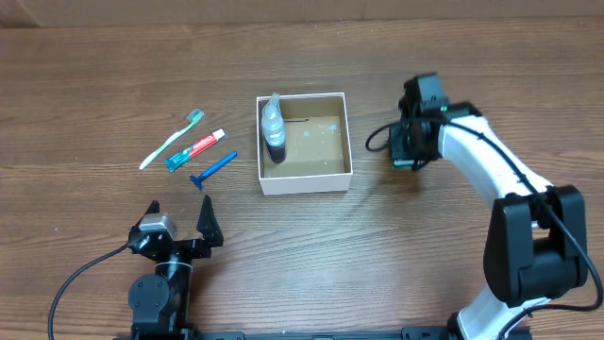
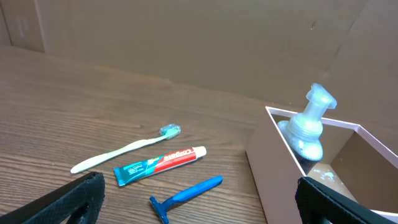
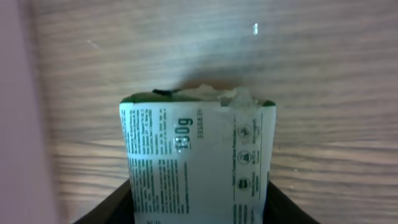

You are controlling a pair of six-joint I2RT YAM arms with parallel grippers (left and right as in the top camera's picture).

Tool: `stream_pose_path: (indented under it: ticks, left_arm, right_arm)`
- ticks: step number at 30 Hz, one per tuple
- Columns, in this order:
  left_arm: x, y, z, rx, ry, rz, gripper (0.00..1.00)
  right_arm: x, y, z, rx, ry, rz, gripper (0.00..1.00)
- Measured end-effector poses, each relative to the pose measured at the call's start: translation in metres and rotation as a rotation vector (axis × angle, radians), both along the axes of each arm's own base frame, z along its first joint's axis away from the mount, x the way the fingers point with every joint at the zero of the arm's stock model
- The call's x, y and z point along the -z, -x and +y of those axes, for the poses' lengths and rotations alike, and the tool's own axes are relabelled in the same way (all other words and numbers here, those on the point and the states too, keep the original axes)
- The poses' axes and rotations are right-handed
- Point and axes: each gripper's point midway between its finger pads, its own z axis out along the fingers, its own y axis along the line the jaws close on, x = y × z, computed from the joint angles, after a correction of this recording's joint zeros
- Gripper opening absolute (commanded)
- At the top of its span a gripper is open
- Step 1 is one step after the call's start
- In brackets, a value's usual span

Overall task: Pack container
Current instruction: 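Carry the soap package with the right gripper into the box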

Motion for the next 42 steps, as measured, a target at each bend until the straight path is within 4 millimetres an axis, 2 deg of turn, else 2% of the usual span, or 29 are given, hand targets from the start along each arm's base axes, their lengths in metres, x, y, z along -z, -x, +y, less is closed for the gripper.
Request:
stream_pose_path:
  ticks: [5, 8, 10, 12, 13, 18, 22, 24, 26, 32, 34, 42]
  left_arm:
    - [0.0, 0.0, 0.0, 0.0, 0.0, 0.0, 1.0]
    - [0.0, 0.0, 0.0, 0.0, 0.0, 0.0, 1.0]
    - [0.0, 0.0, 0.0, 0.0, 0.0, 0.0, 1.0]
    - [0.0, 0.0, 0.0, 0.0, 0.0, 0.0, 1.0]
    - [0.0, 0.0, 0.0, 0.0, 0.0, 0.0, 1.0]
    - [0.0, 0.0, 0.0, 0.0, 0.0, 0.0, 1.0]
    - [0.0, 0.0, 0.0, 0.0, 0.0, 0.0, 1.0]
    - [0.0, 0.0, 0.0, 0.0, 0.0, 0.0, 1.0]
    - [0.0, 0.0, 0.0, 0.0, 0.0, 0.0, 1.0]
    - [0.0, 0.0, 0.0, 0.0, 0.0, 0.0, 1.0]
    - [0.0, 0.0, 0.0, 0.0, 0.0, 0.0, 1.0]
    - [0.0, 0.0, 0.0, 0.0, 0.0, 0.0, 1.0]
  right_arm:
    - [-0.064, -0.019, 0.019, -0.017, -0.114, -0.126, 0.45]
    - [-0.107, -0.023, 0.033, -0.029, -0.197, -0.233, 0.45]
    - [-0.127, -0.024, 0.044, -0.037, -0.242, -0.287, 0.45]
    - [-0.141, -0.024, 0.061, -0.056, -0.282, -0.325, 0.45]
    - [-0.145, -0.024, 0.075, -0.075, -0.308, -0.339, 0.45]
    - [-0.153, -0.016, 0.136, -0.134, -0.365, -0.374, 0.46]
    - [-0.148, -0.007, 0.168, -0.122, -0.348, -0.386, 0.45]
    - [-0.14, -0.007, 0.178, -0.107, -0.328, -0.387, 0.45]
    - [-0.123, -0.009, 0.185, -0.086, -0.296, -0.369, 0.45]
    - [-0.053, -0.017, 0.188, -0.023, -0.195, -0.272, 0.45]
    - [-0.037, -0.019, 0.188, -0.011, -0.177, -0.25, 0.45]
    - [0.002, -0.028, 0.189, 0.005, -0.139, -0.226, 0.46]
